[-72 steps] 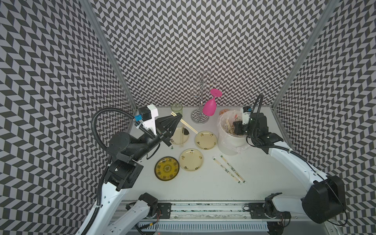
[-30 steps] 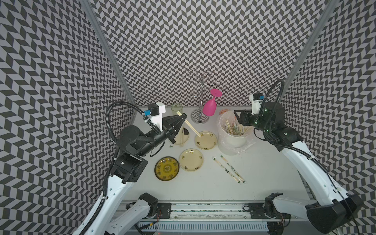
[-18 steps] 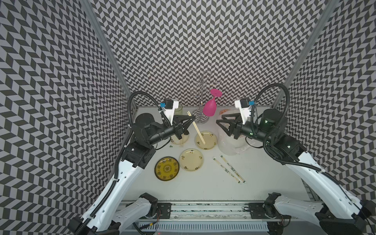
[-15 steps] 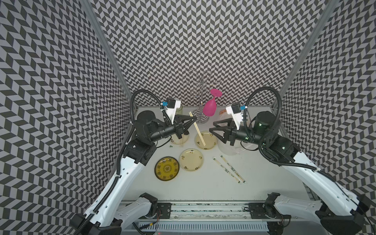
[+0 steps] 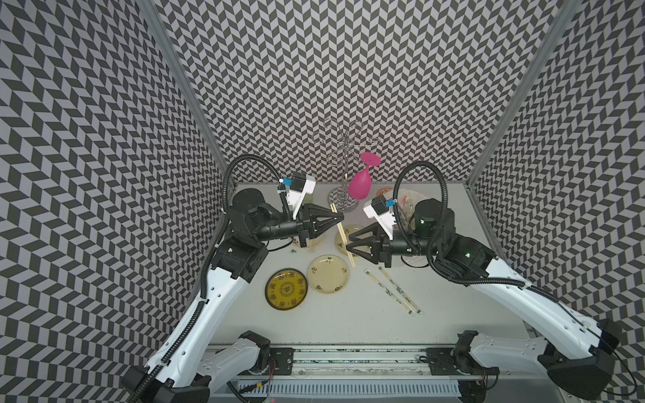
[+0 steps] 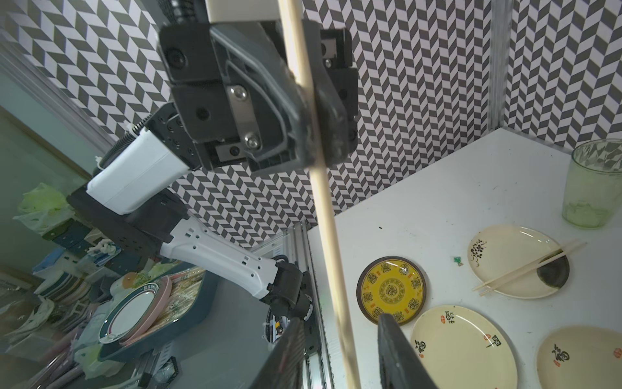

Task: Remove the packaging of disposable chopsticks
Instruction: Place the disposable chopsticks on the plate.

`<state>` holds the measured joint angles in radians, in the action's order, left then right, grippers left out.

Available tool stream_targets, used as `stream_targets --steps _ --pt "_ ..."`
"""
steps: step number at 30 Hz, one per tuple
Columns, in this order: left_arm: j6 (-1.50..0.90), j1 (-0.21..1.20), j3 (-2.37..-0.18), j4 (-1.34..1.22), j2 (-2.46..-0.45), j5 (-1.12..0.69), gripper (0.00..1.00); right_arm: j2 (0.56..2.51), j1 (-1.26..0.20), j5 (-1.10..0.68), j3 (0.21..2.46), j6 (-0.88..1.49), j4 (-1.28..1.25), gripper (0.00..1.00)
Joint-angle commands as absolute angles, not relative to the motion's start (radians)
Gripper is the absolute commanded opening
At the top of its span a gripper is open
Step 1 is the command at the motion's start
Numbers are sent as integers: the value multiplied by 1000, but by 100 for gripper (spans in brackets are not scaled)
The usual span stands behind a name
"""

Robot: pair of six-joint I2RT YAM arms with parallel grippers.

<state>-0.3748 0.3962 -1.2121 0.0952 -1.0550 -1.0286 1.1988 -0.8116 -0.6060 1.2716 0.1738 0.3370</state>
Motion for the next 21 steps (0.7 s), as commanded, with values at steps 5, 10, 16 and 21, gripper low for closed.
stream_targets --steps 5,10,16,21 --pt "-432 389 -1234 17 -1057 -1094 0 1228 -819 -670 1285 143 330 27" --pt "-440 385 -1232 4 -1057 -1090 0 1229 -821 -669 1275 150 319 9" --pt "-456 369 -1223 -14 -1060 -1079 0 1227 -820 -656 1258 185 291 0" --pt "-410 320 -1235 44 -1063 -887 47 1230 -820 -534 1221 340 221 0"
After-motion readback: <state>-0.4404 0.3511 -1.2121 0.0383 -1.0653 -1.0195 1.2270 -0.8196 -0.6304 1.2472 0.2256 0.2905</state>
